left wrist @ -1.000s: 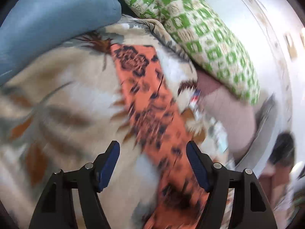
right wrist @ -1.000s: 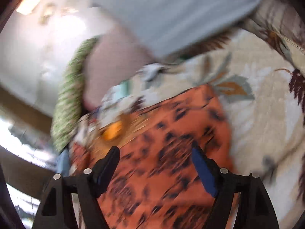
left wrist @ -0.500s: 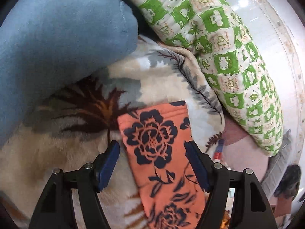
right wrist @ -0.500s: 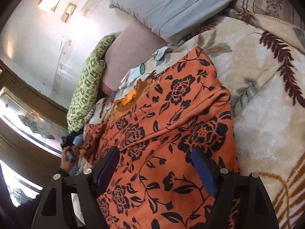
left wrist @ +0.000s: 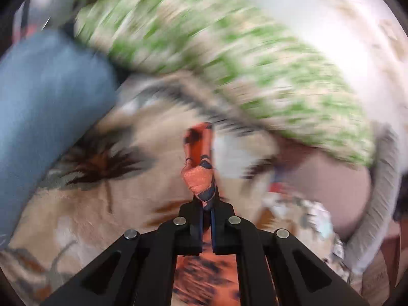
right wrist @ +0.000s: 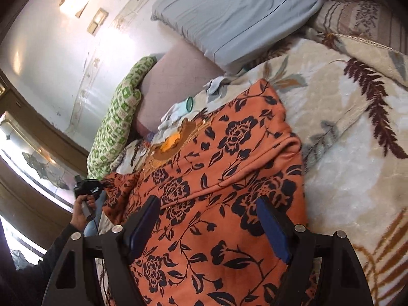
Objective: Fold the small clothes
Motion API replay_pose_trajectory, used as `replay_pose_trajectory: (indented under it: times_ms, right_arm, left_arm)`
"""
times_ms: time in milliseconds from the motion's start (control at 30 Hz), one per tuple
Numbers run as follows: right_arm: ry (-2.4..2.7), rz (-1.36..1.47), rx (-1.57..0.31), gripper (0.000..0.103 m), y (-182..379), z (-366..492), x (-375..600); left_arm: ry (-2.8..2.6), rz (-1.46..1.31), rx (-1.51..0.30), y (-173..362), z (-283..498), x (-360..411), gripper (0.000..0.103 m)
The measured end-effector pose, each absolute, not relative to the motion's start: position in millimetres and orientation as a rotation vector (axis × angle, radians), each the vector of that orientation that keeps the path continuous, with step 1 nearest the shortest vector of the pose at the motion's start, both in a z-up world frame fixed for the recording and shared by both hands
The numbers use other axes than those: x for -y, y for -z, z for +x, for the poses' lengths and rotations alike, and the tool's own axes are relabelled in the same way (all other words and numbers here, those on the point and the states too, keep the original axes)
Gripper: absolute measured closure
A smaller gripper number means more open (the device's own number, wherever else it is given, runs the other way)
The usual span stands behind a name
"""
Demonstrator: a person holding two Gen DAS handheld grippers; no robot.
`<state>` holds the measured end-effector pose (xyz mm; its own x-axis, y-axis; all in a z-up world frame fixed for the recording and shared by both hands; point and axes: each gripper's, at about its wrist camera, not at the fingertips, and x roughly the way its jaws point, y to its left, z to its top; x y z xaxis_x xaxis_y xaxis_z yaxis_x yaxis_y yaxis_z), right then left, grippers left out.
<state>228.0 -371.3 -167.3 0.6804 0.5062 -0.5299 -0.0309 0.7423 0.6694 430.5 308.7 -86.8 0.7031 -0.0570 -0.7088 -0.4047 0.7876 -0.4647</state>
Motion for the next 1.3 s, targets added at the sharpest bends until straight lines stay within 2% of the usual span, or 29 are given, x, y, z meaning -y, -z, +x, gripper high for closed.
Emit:
replay_pose_trajectory:
  times_ms: [167, 267, 367, 533, 700, 733, 767, 800, 867, 933, 1000, 1167, 1267, 1300]
  right_arm:
    - [-0.343, 0.717, -0.713, 0.023, 157.9, 217.5, 384.1]
    - [-0.358, 0.756, -0.669, 0.022, 150.9, 208.6, 396.3]
    - [-0.358, 0.811, -0.633, 0.022, 148.9, 198.8, 413.0]
    - [-0.350, 0.869, -0.583, 0.023, 145.5, 182.9, 439.4]
    - [-0.311, 0.905, -0.562, 0.022, 148.5, 170.9, 465.1]
    - [-0.308, 0.913, -0.565, 0.022, 149.9, 170.3, 468.8]
    - [-0.305, 0.927, -0.570, 0.022, 152.4, 170.0, 472.8]
    - [-0.302, 0.942, -0.575, 0.020, 155.0, 170.0, 475.7]
    - [-0.292, 0.966, -0.592, 0.017, 160.4, 171.1, 479.3]
    - [-0.285, 0.990, -0.610, 0.016, 165.8, 174.2, 479.3]
    - [-0.285, 1.004, -0.612, 0.015, 167.3, 175.5, 477.7]
    - [-0.326, 1.008, -0.641, 0.015, 167.5, 187.4, 457.0]
    - [-0.419, 1.001, -0.681, 0.015, 158.6, 210.1, 429.3]
    - [-0.464, 0.989, -0.693, 0.015, 152.0, 222.4, 418.1]
  left_arm:
    - [-0.027, -0.498, -0.605, -16.8, 396.7, -209.0, 0.099]
    - [0.092, -0.388, -0.557, -56.7, 373.5, -125.6, 0.099]
    - [0.179, -0.315, -0.554, -67.2, 359.5, -46.6, 0.099]
    - [0.309, -0.248, -0.649, -25.2, 364.4, 96.7, 0.099]
    - [0.309, -0.132, -0.816, 67.6, 376.8, 198.3, 0.097]
    - [0.309, -0.096, -0.870, 88.5, 375.1, 213.7, 0.092]
    - [0.319, -0.070, -0.915, 106.0, 375.2, 224.4, 0.078]
    - [0.335, -0.051, -0.971, 124.5, 375.8, 231.1, 0.056]
    - [0.339, -0.042, -1.034, 139.2, 373.1, 230.3, 0.035]
    - [0.351, -0.063, -1.027, 130.0, 368.0, 214.9, 0.034]
    - [0.383, -0.102, -0.995, 107.8, 357.0, 189.9, 0.025]
    - [0.376, -0.188, -0.830, 51.7, 307.3, 86.3, 0.017]
    - [0.162, -0.186, -0.750, 50.7, 292.4, 9.7, 0.006]
    - [0.071, -0.203, -0.767, 60.2, 294.7, -19.4, 0.006]
